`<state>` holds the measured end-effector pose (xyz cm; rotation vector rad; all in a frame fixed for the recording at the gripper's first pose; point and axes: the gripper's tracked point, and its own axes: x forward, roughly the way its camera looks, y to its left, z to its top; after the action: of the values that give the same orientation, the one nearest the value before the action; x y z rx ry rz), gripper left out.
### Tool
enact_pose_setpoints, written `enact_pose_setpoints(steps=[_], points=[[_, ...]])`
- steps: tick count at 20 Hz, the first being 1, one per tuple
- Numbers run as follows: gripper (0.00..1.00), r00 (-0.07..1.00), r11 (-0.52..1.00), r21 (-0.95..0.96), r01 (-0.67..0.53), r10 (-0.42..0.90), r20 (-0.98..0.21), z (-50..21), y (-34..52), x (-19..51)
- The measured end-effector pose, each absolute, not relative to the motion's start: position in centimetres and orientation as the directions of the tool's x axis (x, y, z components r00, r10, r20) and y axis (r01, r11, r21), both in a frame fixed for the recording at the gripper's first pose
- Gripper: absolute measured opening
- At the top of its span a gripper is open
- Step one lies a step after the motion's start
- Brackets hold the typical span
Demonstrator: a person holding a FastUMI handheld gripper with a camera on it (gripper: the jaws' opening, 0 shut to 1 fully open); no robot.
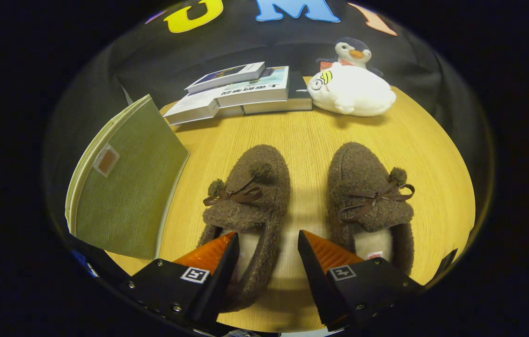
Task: Open the storage box then place both shoes into the box .Put the left shoe in first, then the right shoe, with the right side of both shoes facing outward in a uniform manner.
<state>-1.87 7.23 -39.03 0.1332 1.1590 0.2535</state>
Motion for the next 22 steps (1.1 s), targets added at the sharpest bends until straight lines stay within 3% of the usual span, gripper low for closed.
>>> enact_pose_setpoints(steps=[1, 3, 5, 7, 9, 10, 12, 15, 22], points=[[0.73, 0.370, 0.963, 0.240, -0.121, 0.268, -0.890, -39.4, 7.3, -1.9], [0.73, 0.364, 0.958, 0.263, -0.113, 0.286, -0.886, -39.4, 7.7, -2.1], [0.44, 0.354, 0.957, 0.279, -0.082, 0.290, -0.889, -39.5, 7.9, -2.1], [0.45, 0.364, 0.962, 0.264, -0.063, 0.269, -0.892, -39.5, 7.6, -1.9], [0.22, 0.355, 0.958, 0.286, -0.029, 0.278, -0.893, -39.4, 7.7, -2.1], [0.22, 0.348, 0.961, 0.276, -0.023, 0.266, -0.899, -39.1, 7.2, -2.1], [0.01, 0.352, 0.948, 0.309, 0.070, 0.266, -0.897, -39.4, 7.0, -1.5], [0.01, 0.349, 0.915, 0.371, 0.161, 0.299, -0.888, -38.2, 6.9, -1.3], [0.01, 0.428, 0.873, 0.453, 0.179, 0.346, -0.835, -32.2, 7.3, 1.0]])
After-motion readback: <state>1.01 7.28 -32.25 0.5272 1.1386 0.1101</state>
